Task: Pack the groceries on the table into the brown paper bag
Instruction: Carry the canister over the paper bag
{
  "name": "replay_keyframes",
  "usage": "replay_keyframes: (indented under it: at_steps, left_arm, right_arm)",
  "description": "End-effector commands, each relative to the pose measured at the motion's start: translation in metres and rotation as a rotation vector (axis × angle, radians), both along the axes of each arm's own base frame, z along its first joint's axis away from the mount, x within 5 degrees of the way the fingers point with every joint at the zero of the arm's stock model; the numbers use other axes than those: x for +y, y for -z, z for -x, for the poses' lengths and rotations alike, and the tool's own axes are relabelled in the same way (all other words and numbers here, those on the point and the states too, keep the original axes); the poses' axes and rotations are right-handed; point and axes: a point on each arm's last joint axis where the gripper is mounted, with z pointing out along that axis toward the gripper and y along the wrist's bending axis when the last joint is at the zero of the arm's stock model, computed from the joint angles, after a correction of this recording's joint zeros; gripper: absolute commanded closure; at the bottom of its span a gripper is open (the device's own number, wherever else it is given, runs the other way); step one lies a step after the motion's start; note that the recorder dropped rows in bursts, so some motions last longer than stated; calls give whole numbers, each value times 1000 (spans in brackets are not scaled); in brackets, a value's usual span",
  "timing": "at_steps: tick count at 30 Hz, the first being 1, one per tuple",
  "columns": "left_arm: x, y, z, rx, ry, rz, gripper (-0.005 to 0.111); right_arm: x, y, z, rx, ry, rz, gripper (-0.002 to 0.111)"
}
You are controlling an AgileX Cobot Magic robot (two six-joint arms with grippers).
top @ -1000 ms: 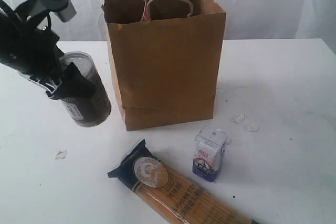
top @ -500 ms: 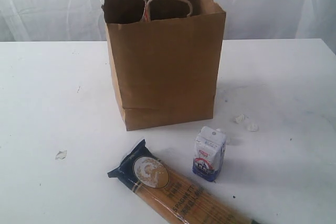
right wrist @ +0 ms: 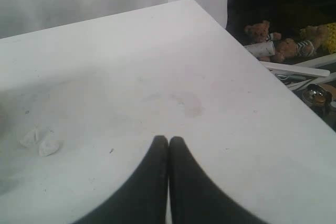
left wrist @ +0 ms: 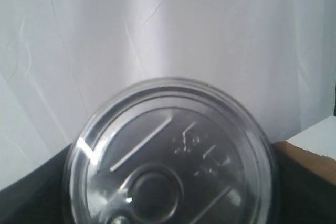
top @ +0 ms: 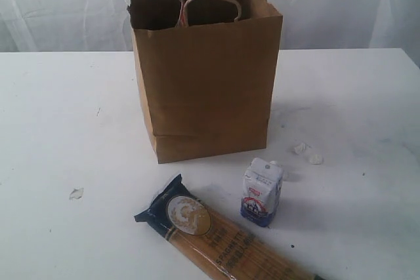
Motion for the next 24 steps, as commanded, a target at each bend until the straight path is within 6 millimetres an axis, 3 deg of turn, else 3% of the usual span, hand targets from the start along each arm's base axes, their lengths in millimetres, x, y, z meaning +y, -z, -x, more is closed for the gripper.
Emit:
replay_keyframes:
  at_steps: [1,10,15,20,24]
  left_arm:
    - [0,-8,2,3,-4,108,107]
    - [-10,-2,4,143,106,208,107]
    - [-31,-3,4,211,336,153,107]
    - [-52,-6,12,77,658,105,107]
    - [-57,0,6,11,697,55,107]
  right_arm:
    - [1,2,0,0,-7,-2,108]
    - [1,2,0,0,-7,-2,108]
    - [1,2,0,0,-7,-2,108]
    - [1,2,0,0,-7,-2,108]
    - [1,2,0,0,-7,-2,108]
